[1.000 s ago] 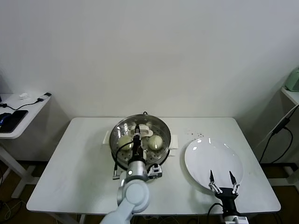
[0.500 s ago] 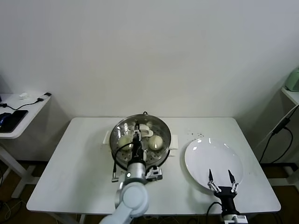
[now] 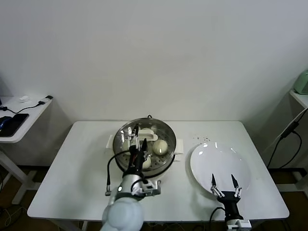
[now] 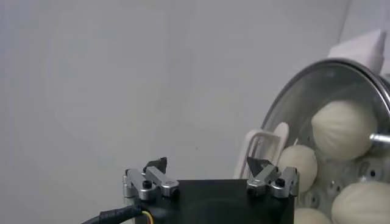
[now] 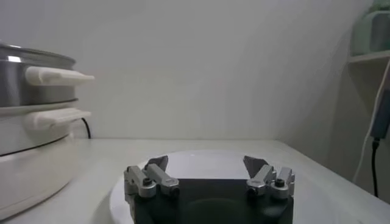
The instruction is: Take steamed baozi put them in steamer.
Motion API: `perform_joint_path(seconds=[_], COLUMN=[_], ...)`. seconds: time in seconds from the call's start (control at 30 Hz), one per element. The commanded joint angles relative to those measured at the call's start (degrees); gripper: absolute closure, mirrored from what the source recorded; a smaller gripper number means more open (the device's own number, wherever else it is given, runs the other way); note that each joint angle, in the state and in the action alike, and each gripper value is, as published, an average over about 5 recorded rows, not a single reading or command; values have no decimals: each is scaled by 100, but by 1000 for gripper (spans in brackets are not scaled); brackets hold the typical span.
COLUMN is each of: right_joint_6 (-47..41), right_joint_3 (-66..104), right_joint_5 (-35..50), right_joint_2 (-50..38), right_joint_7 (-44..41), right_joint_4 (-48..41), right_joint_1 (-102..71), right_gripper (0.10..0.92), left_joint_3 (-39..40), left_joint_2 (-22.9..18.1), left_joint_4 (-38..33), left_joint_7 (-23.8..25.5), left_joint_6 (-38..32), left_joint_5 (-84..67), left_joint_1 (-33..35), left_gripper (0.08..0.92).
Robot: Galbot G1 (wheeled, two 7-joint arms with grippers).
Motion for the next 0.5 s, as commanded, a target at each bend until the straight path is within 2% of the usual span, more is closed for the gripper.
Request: perform_joint_path(seconds=[0.03, 0.13, 0.23, 0.37, 0.5], right_joint_6=[52, 42, 60, 71, -8], right_joint_3=[-61, -60, -24, -4, -10], right_joint_5=[70, 88, 109, 140, 238], right_joint_2=[-60, -116, -146, -180, -200], right_joint_7=[-1, -60, -60, -66, -42], right_joint_4=[158, 300, 397, 476, 497], right_joint_1=[-98, -167, -175, -160, -161], right_gripper=[203, 203, 203, 203, 203], left_joint_3=[-2404, -3502, -4198, -4362, -4269], left_joint_2=[80, 128, 411, 818, 860], left_joint_4=[-599, -526, -159, 457, 970], left_joint_7=[-1145, -1140, -1131, -1118, -1075], left_joint_6=[-2154, -2550, -3015, -3604, -3962], left_joint_5=[-5285, -7386, -8817, -9642, -9704], left_joint_1=[734, 1037, 1415, 1860, 2004], left_gripper=[178, 177, 177, 177, 177])
